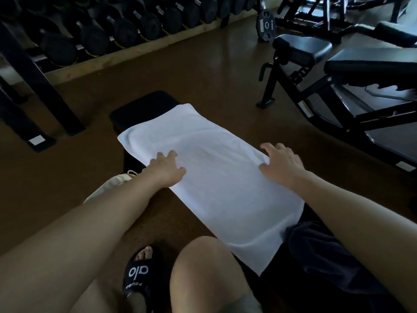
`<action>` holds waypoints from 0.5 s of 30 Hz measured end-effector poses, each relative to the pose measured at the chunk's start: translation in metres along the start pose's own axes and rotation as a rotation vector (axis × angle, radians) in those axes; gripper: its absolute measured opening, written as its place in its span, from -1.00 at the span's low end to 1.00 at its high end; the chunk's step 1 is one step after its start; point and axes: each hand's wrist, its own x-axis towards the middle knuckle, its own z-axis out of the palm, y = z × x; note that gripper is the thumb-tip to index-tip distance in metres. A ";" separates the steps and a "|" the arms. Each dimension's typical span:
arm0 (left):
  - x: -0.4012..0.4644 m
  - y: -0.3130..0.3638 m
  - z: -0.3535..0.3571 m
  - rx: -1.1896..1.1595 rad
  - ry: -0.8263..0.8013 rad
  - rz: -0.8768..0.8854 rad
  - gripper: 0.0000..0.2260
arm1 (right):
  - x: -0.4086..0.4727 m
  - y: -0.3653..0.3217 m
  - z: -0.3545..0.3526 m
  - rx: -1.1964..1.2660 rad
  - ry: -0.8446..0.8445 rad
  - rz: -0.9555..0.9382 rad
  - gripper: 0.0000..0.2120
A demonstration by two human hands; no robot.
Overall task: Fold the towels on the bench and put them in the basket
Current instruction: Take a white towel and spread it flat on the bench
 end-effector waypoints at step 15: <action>0.106 -0.069 -0.006 0.058 0.185 0.020 -0.45 | 0.125 -0.167 0.057 -0.183 -0.004 -0.565 -0.48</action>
